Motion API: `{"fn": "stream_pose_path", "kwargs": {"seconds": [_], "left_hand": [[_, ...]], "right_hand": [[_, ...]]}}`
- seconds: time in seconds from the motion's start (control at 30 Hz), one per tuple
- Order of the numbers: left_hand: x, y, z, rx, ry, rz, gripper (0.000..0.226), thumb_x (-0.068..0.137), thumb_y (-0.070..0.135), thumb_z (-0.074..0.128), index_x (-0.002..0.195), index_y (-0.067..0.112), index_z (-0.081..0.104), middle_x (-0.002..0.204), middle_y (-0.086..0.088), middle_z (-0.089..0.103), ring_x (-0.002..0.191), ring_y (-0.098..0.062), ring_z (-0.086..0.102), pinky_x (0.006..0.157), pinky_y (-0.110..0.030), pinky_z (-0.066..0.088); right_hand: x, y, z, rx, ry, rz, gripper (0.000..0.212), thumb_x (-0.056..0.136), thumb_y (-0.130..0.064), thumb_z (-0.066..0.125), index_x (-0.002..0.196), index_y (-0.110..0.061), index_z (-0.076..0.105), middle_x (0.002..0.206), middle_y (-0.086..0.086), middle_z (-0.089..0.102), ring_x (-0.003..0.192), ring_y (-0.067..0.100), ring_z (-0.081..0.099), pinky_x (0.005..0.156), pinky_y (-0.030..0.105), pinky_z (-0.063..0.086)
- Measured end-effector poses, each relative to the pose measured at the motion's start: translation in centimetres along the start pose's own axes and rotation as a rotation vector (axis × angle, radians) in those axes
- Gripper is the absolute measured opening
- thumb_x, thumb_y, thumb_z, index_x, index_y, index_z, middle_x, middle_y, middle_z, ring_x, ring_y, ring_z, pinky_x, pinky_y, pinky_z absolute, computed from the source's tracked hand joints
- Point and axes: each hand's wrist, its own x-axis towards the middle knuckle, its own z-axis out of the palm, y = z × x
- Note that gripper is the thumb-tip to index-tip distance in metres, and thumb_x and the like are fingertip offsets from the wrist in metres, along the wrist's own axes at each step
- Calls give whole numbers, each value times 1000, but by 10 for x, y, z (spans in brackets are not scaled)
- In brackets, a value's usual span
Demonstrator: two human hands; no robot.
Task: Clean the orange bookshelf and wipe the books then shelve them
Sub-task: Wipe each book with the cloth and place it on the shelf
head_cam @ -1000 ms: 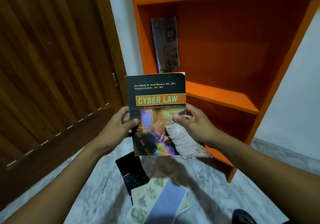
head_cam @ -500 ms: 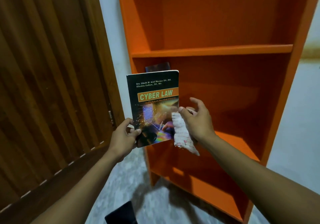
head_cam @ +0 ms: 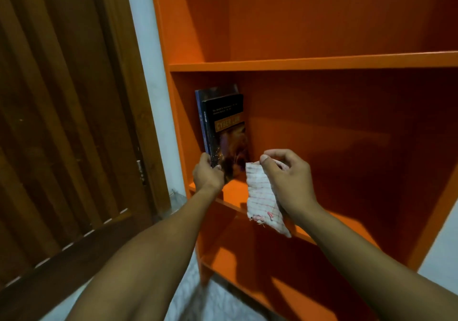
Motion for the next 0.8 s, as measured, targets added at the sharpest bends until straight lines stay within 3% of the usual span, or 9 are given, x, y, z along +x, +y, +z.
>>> {"fn": "stream_pose_path", "kwargs": {"seconds": [0.07, 0.17, 0.4, 0.5, 0.67, 0.8], "left_hand": [[13, -2, 11, -21, 50, -50, 21, 95, 6, 56, 90, 19, 41, 95, -13, 53, 75, -23, 45, 56, -31, 37], [29, 0, 18, -42, 124, -114, 25, 93, 1, 53, 87, 19, 37, 96, -10, 46, 73, -17, 37, 59, -30, 34], [39, 0, 25, -11, 207, -124, 16, 92, 5, 59, 87, 12, 45, 100, -14, 59, 78, -22, 50, 55, -28, 32], [39, -1, 23, 22, 180, -145, 17, 92, 13, 62, 93, 15, 45, 105, -13, 59, 91, -30, 58, 69, -35, 43], [31, -3, -3, 190, 78, -111, 16, 93, 20, 61, 97, 16, 46, 96, -8, 58, 85, -29, 57, 66, -35, 41], [11, -6, -32, 264, 41, -46, 10, 94, 24, 58, 99, 19, 51, 90, -3, 56, 85, -29, 58, 68, -36, 44]], "right_hand": [[5, 7, -2, 2, -12, 10, 6, 91, -30, 69, 97, -28, 68, 100, 3, 74, 83, 18, 73, 72, 57, 57], [11, 14, -1, 25, -29, 28, 8, 91, -29, 69, 99, -26, 68, 98, -1, 74, 94, 17, 72, 81, 54, 59], [15, 22, 5, 82, -69, 64, 7, 92, -24, 68, 98, -21, 68, 94, 7, 74, 88, 23, 73, 76, 50, 59], [11, 23, 5, 100, -82, 94, 7, 92, -24, 69, 98, -20, 67, 94, 7, 75, 85, 22, 73, 72, 44, 59], [-9, 18, 1, 136, -111, 157, 9, 91, -21, 70, 97, -15, 68, 89, 10, 75, 73, 22, 71, 62, 36, 55], [-34, 11, 2, 120, -132, 211, 9, 90, -21, 71, 96, -14, 69, 93, 15, 73, 75, 22, 66, 66, 37, 52]]}}
